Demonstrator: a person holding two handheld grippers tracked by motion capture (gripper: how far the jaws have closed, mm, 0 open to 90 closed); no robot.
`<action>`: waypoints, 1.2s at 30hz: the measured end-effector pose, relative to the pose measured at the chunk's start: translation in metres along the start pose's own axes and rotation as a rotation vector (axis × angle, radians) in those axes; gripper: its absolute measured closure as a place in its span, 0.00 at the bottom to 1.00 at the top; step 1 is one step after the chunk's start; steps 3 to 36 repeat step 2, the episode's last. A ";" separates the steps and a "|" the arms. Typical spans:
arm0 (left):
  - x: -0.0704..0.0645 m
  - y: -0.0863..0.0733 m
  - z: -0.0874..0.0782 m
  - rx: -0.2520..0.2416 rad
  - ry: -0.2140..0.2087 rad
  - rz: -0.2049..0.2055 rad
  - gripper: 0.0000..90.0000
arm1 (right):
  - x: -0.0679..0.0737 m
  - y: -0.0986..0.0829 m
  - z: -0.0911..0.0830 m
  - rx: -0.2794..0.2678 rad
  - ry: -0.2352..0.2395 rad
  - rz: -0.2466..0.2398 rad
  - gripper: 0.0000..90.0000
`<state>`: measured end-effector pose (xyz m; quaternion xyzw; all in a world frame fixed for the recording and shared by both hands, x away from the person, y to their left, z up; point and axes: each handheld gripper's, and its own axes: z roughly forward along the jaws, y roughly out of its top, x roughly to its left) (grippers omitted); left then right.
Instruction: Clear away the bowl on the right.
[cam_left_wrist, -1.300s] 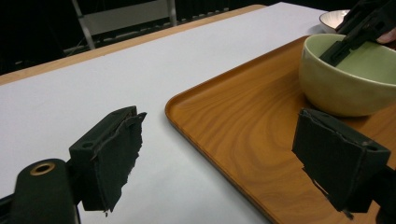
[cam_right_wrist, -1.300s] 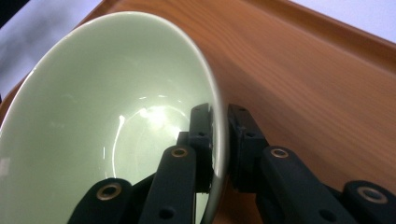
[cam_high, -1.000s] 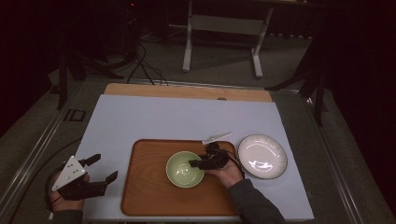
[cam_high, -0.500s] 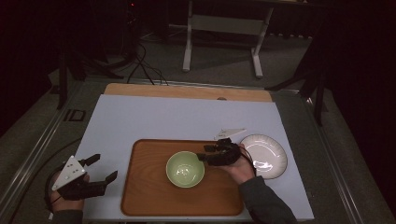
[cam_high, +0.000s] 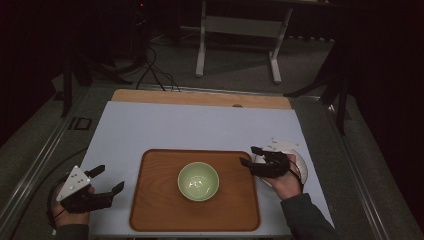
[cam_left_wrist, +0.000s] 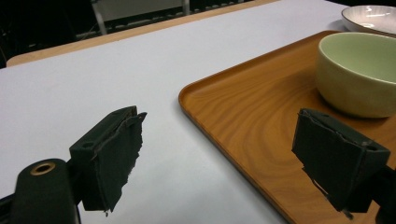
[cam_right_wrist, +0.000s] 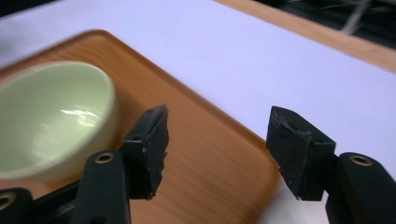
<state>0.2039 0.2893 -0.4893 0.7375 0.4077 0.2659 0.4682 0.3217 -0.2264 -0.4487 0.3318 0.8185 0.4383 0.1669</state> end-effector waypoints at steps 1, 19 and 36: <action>0.000 0.000 0.000 0.000 0.004 -0.004 0.17 | -0.003 -0.004 -0.005 -0.004 -0.022 -0.010 0.43; 0.001 0.000 0.000 0.000 0.006 -0.009 0.17 | -0.005 -0.008 -0.010 -0.008 -0.038 -0.014 0.43; 0.001 0.000 0.000 0.000 0.006 -0.009 0.17 | -0.005 -0.008 -0.010 -0.008 -0.038 -0.014 0.43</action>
